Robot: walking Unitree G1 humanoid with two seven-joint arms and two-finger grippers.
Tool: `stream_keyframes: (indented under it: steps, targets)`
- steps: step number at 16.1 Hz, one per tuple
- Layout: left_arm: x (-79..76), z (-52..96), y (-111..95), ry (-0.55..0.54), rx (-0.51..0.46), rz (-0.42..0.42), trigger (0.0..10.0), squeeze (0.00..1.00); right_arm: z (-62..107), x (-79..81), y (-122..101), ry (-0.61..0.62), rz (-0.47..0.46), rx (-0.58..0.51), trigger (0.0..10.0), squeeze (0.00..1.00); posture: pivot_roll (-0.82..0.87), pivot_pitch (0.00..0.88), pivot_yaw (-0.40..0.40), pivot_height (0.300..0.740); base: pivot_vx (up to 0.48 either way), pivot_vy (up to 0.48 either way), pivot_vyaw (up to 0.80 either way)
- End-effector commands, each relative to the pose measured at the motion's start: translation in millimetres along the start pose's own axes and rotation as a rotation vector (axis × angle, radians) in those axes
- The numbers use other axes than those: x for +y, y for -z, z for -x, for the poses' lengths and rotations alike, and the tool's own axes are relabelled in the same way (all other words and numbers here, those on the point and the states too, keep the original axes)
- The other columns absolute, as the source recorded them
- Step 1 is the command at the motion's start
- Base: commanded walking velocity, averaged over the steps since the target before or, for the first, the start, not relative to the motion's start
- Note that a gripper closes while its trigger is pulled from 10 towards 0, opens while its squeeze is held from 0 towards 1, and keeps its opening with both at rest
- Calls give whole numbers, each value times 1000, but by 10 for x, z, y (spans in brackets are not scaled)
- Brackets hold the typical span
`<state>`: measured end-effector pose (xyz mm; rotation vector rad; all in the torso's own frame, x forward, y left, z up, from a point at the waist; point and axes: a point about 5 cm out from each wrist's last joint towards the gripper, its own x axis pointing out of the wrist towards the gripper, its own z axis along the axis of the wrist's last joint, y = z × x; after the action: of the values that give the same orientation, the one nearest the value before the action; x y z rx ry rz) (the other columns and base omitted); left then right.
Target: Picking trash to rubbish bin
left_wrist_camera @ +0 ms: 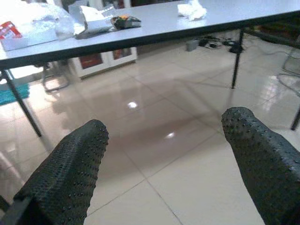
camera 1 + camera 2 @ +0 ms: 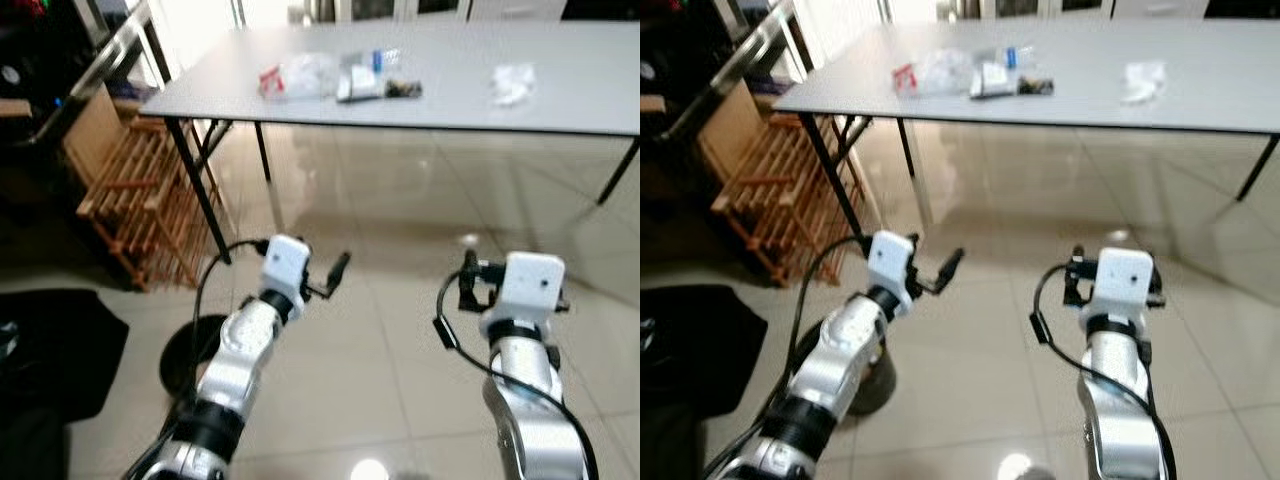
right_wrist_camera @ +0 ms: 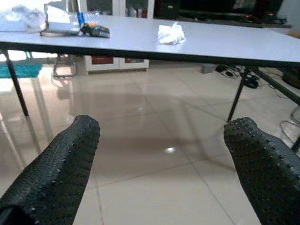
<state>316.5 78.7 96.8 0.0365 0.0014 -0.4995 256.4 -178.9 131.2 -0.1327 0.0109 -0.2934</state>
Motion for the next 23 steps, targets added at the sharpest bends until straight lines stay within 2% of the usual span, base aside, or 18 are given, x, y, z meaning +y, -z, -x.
stream_keyframes:
  steps: [1, 7, 11, 16, 23]
  targets:
    - [-22, -15, 3, 2, 6, -11, 10000, 0, 1, -4, -27, -6, -2, -6, 10000, 0, -165, 65, 116, 740, 0, -480, 0]
    - [1, -25, -3, -25, 4, -14, 10000, 0, 8, 10, -29, -21, -10, -5, 10000, 0, -171, 68, 116, 740, 0, -386, 0]
    - [230, -19, -70, -158, -29, -58, 10000, 0, 9, 18, -53, -50, -34, -20, 10000, 0, -167, 57, 112, 740, 0, 0, 0]
    - [405, 56, -74, -246, -37, -109, 10000, 0, 40, -20, -10, -67, -17, -12, 10000, 0, -161, 54, 107, 740, 0, 0, 0]
    - [420, 66, -56, -261, -37, -113, 10000, 0, 29, -93, 12, -33, -5, -3, 10000, 0, -162, 56, 105, 740, 0, 0, 0]
